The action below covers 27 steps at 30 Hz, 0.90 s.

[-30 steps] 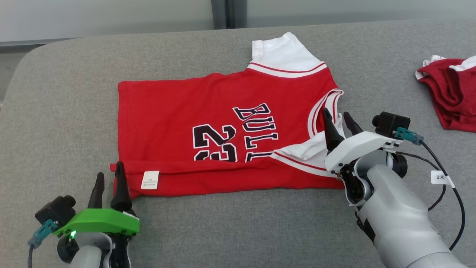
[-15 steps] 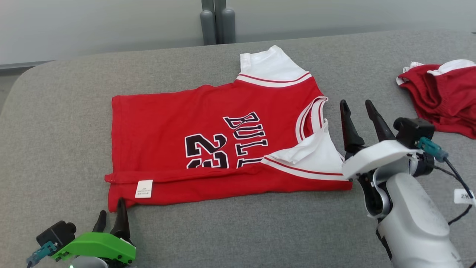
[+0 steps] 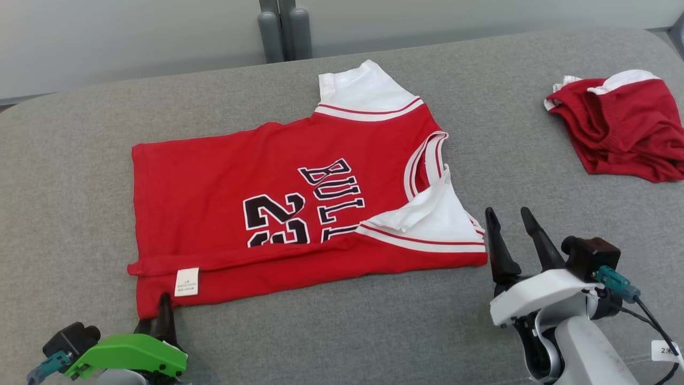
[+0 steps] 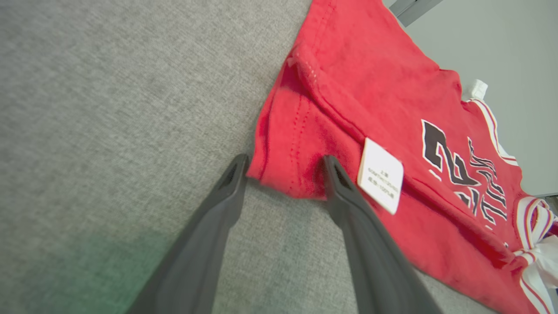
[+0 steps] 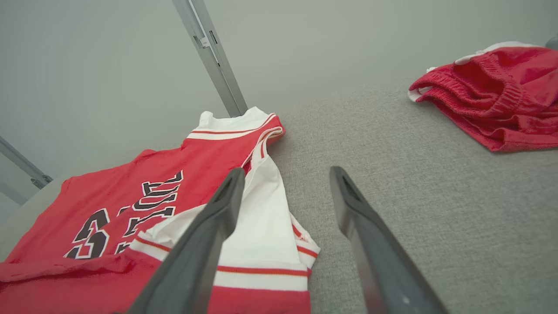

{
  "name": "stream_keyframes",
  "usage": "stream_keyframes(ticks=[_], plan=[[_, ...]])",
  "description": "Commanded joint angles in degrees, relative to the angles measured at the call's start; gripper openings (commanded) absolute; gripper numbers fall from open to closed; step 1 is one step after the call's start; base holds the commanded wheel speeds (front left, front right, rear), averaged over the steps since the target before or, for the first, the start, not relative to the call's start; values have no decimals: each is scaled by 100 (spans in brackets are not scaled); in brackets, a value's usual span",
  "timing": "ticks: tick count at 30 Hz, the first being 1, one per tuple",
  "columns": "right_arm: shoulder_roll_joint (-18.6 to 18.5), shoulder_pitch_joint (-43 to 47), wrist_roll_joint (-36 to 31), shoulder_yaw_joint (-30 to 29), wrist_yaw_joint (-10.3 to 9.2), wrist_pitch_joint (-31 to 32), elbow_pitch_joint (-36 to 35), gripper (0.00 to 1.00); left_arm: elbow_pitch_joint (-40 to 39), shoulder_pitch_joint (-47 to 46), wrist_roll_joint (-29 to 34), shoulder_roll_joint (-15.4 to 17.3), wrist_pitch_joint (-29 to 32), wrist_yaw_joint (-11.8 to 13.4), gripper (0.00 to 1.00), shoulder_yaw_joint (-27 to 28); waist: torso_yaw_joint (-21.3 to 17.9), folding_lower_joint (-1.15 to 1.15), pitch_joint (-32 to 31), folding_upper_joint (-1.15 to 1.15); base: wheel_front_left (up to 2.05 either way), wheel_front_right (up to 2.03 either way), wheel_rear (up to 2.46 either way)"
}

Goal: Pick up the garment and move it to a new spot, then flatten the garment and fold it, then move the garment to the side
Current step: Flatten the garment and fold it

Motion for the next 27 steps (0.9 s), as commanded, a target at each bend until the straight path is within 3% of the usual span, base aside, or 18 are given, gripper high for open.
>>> stream_keyframes(ticks=[1, 3, 4, 13, 21, 27], plan=[[3, 144, -17, -6, 0, 62, -13, 100, 37, 30, -57, 6, 35, 38, 30, -1, -38, 0, 27, 0, 0, 0, 0], [16, 252, -17, -40, 0, 150, 33, 100, 20, 9, -87, -9, -3, 19, 6, 14, -44, 0, 37, 0, 0, 0, 0], [23, 308, -7, -75, 0, 198, 73, 100, -1, -8, -127, -19, -39, -9, 0, 40, -39, 0, 40, 0, 0, 0, 0], [43, 507, 137, -235, 0, 465, 482, 100, -256, 42, -139, 45, -249, -109, 0, 144, 116, 0, 17, 0, 0, 0, 0], [45, 60, 461, 179, 0, 465, 1034, 100, -313, 91, -75, 38, -266, -114, 0, 64, 227, 0, 12, 0, 0, 0, 0], [46, -443, 618, 474, 0, 580, 1879, 100, -239, 22, -24, 24, -295, -158, 0, -27, 324, 0, 3, 0, 0, 0, 0]])
